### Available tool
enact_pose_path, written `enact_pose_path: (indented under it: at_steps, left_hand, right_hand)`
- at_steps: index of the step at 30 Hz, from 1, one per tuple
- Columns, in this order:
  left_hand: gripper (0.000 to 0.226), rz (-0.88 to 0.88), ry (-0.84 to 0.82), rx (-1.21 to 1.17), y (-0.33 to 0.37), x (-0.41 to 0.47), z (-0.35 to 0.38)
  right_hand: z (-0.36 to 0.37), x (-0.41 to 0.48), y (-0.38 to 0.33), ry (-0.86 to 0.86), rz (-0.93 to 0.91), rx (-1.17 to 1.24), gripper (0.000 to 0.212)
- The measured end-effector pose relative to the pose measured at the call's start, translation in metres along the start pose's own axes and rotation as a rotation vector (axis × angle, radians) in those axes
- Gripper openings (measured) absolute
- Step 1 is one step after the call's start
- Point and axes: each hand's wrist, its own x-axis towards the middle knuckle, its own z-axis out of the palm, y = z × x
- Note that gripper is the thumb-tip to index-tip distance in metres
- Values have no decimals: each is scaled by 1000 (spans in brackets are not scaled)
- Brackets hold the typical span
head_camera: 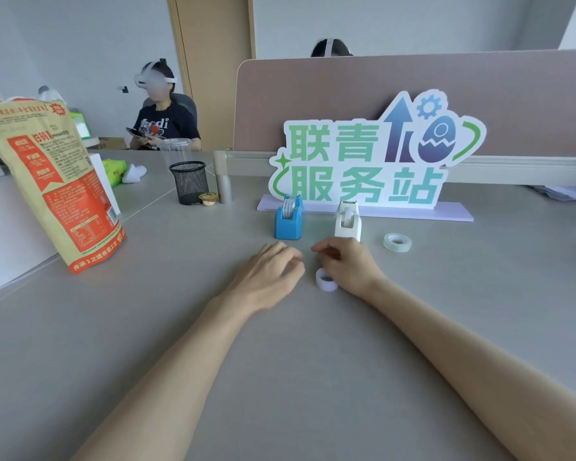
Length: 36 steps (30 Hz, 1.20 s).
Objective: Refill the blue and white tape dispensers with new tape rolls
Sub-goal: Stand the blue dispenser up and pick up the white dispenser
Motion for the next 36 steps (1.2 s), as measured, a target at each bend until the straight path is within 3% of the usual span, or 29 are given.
enact_pose_path:
  at_steps: [7, 11, 14, 18, 23, 30, 36]
  left_hand:
    - [57, 51, -85, -58, 20, -5, 5]
    - [54, 89, -78, -38, 25, -1, 15]
    - [39, 77, -23, -87, 28, 3, 22]
    - [29, -105, 77, -114, 21, 5, 15]
    - [25, -408, 278, 159, -17, 10, -2]
    - [29, -469, 246, 291, -49, 51, -3]
    - [45, -479, 159, 344, -69, 87, -1]
  right_hand:
    - [-18, -13, 12, 69, -13, -22, 30]
    - [-14, -11, 11, 51, -18, -45, 31]
    - [-20, -8, 13, 23, 2, -35, 33]
    - [-23, -7, 18, -5, -52, -72, 34]
    - [-18, -9, 20, -5, -162, -211, 36]
    - [-12, -9, 21, -21, -343, -371, 27]
    - [-8, -3, 23, -14, -385, -427, 23]
